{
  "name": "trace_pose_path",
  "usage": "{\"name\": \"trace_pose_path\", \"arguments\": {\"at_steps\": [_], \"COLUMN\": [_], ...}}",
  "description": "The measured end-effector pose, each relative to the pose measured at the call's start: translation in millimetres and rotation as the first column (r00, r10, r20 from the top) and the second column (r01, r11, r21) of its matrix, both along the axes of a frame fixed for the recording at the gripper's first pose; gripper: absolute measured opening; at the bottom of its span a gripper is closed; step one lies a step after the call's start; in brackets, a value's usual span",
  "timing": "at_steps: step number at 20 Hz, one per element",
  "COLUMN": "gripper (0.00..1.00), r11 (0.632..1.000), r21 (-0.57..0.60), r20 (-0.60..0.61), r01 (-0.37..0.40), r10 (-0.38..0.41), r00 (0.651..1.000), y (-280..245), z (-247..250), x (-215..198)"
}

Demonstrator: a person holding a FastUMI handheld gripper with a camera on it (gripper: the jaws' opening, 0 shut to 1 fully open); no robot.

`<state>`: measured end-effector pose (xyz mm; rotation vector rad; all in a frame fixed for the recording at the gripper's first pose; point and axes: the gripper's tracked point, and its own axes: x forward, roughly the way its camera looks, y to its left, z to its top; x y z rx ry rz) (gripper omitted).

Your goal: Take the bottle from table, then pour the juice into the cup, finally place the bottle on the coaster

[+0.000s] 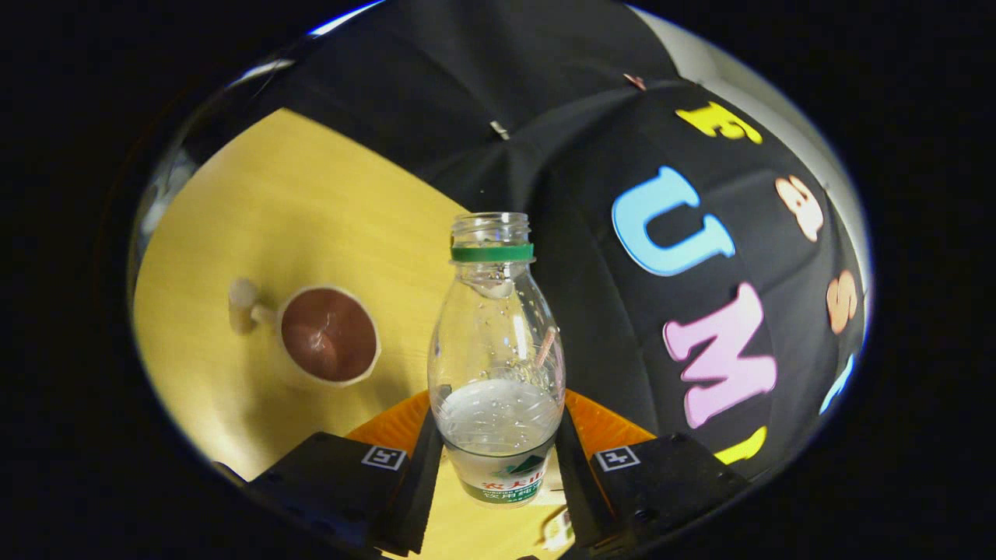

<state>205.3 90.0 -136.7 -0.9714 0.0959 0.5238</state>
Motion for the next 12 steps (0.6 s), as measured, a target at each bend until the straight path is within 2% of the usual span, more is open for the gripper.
{"name": "trace_pose_path", "arguments": {"at_steps": [2, 4, 9, 12], "gripper": [0.73, 0.73, 0.72, 0.73], "r11": [0.987, 0.964, 0.903, 0.845], "r21": [0.152, 0.257, 0.407, 0.501], "r20": [-0.080, -0.113, -0.161, -0.233], "r01": [0.041, 0.073, 0.138, 0.186], "r10": [-0.029, -0.045, -0.078, -0.076], "r00": [0.996, 0.993, 0.984, 0.970], "y": [4, 4, -7, -9], "z": [11, 27, 36, 22], "x": [0, -2, 16, 27]}}
